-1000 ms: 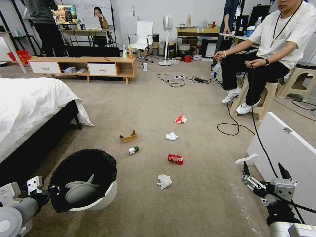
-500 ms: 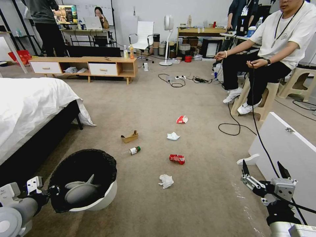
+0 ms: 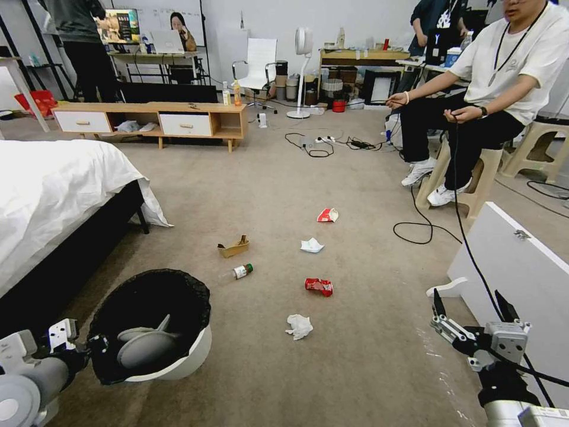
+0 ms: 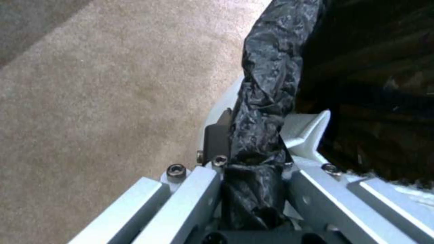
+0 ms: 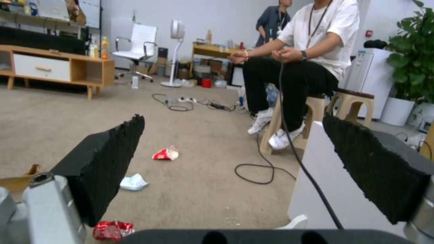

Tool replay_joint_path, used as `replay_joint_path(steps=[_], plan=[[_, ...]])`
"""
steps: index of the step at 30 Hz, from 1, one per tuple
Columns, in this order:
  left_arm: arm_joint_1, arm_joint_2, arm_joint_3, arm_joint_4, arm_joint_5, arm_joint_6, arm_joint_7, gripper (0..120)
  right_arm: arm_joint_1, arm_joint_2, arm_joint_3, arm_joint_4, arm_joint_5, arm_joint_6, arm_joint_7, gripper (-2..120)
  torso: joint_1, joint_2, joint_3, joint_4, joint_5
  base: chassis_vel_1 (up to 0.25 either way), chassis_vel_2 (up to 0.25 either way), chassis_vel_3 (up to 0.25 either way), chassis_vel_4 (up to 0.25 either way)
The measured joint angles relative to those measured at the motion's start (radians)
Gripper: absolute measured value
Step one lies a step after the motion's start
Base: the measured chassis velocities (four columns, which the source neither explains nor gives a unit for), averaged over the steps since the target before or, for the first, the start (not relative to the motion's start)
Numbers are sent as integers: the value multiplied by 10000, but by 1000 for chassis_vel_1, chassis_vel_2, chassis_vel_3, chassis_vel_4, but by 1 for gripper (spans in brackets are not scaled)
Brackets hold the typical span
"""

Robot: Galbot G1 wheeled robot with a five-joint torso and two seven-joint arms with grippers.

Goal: Pick up the trash bin and place the garbage on the floor into it.

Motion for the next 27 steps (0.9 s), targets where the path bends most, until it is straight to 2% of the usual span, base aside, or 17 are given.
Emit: replay_joint_path(steps=[7,27], plan=[[-13,-24,-4,18,11,0,0,1,15,-14,-6,-47,-3,10,8,100,0,0,0,1,-1,-90,82,97,-115],[-38,-66,-5,75,34,0,6,1,91,-9,-54,-183,6,267,45,100,2,-1,2,0,0,-196,209,197,-199]])
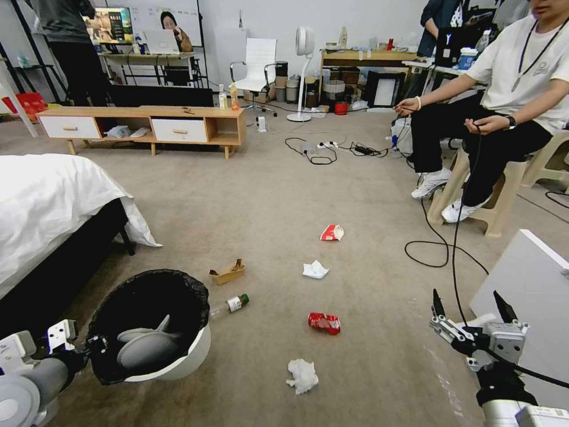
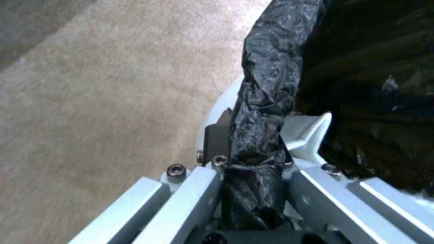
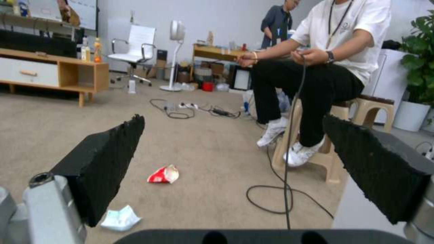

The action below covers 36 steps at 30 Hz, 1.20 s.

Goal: Pick up the trash bin and place the garbage on the floor into it.

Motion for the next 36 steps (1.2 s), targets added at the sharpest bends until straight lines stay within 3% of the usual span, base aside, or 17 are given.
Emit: replay_joint_path(steps=[22,32,36], plan=[[124,156,-240,22,31,0,-6,1,-1,-190,-101,-35,69,236,-20,100,-1,1,-2,-1,0,-6,11,6,-6],[305,232,-465,26,185,0,15,1,42,-1138,-492,139,939,-879,367,100,-1,1,-2,-1,0,0,0,0,0],[488,237,-695,-68,260,0,53,1,187,-1920,-941,312,2824,-1986,886,100,-1,1,-2,-1,1,0,0,0,0]])
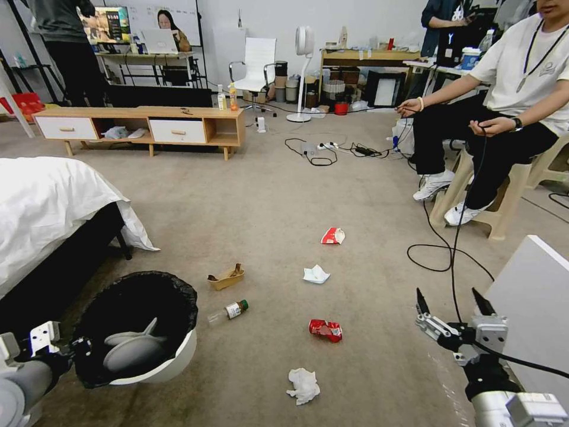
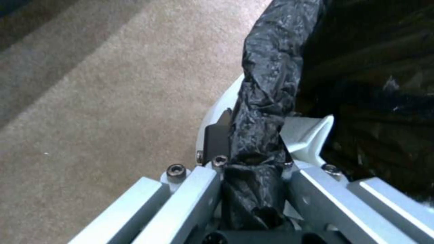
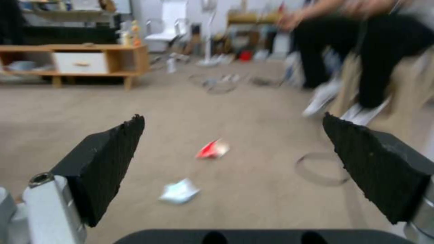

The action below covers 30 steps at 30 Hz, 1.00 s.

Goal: Pick up the trash bin and place the garbage on the floor into it.

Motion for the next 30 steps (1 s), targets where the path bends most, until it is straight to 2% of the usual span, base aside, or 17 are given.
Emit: replay_joint_path(steps=[1,2,3,5,6,8,15,17,20,22,30], plan=[[41,2,-28,-17,9,0,0,1,70,-219,-179,46,650,-350,248,100,0,0,0,0,0,0,0,0,0],[41,2,-28,-17,9,0,0,1,70,-219,-179,46,650,-350,248,100,0,0,0,0,0,0,0,0,0],[101,-4,-65,-28,33,0,-5,1,187,-601,-477,144,1731,-1070,739,100,0,0,0,0,-1,0,0,0,0],[176,-34,-118,-32,83,0,-11,1,365,-1090,-813,175,2729,-1719,1268,100,0,0,0,-1,0,0,0,0,0],[176,-34,-118,-32,83,0,-11,1,365,-1090,-813,175,2729,-1719,1268,100,0,0,0,-1,0,0,0,0,0],[312,-82,-194,-32,187,0,-10,1,629,-2020,-1179,32,4125,-2252,1863,100,0,0,0,1,0,0,0,0,0],[412,-180,-228,-60,314,0,-5,1,896,-2929,-1544,-210,5473,-2691,2458,100,0,0,1,3,-1,0,0,0,0],[473,-331,-229,-129,430,0,-10,1,1252,-3455,-2066,-441,6756,-3166,3323,100,0,0,0,-6,-1,0,0,0,0],[539,-385,-239,-163,480,0,-15,1,1572,-3554,-2364,-588,7438,-3385,3851,100,0,0,0,-3,-1,0,0,0,0],[690,-455,-362,-195,534,0,-21,1,2294,-3588,-2843,-945,9315,-3986,4885,100,0,0,0,3,-1,0,0,0,0],[992,-635,-617,-256,691,0,9,1,3056,-3603,-3648,-1922,10442,-4273,5847,100,0,0,1,1,-2,0,0,0,0]])
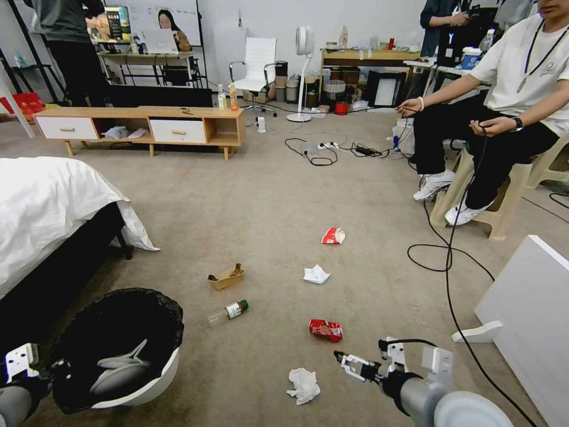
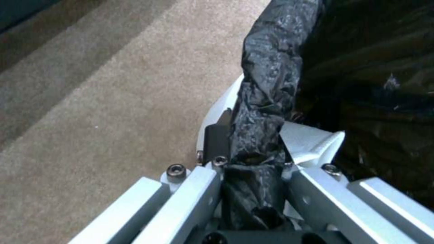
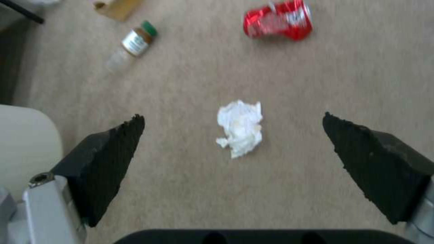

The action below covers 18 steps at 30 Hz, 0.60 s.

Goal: Pick up the trash bin and place the garbage on the floor into it.

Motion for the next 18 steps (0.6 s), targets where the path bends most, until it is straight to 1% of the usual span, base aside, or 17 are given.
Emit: replay_joint_path(steps=[4,5,6,11,12,14,18], plan=[[86,-108,-70,-4,116,0,70,1,289,192,-296,-498,399,-85,372,100,0,0,0,-1,0,0,0,0,0],[115,-145,-97,-4,150,0,91,1,431,301,-466,-848,467,-104,456,100,0,0,0,-1,0,0,0,0,0],[115,-145,-97,-4,150,0,91,1,431,301,-466,-848,467,-104,456,100,0,0,0,-1,0,0,0,0,0],[127,-192,-126,66,204,0,141,1,857,589,-686,-1714,453,-118,442,100,0,0,0,-1,0,0,0,0,0],[127,-192,-126,66,204,0,141,1,857,589,-686,-1714,453,-118,442,100,0,0,0,-1,0,0,0,0,0],[79,-215,-121,133,243,0,148,1,1100,690,-863,-2203,376,-120,378,100,0,0,0,0,0,0,0,0,0],[35,-246,-88,165,262,0,162,1,1373,841,-1050,-2649,285,-119,268,100,0,0,0,-1,-1,0,0,0,0]])
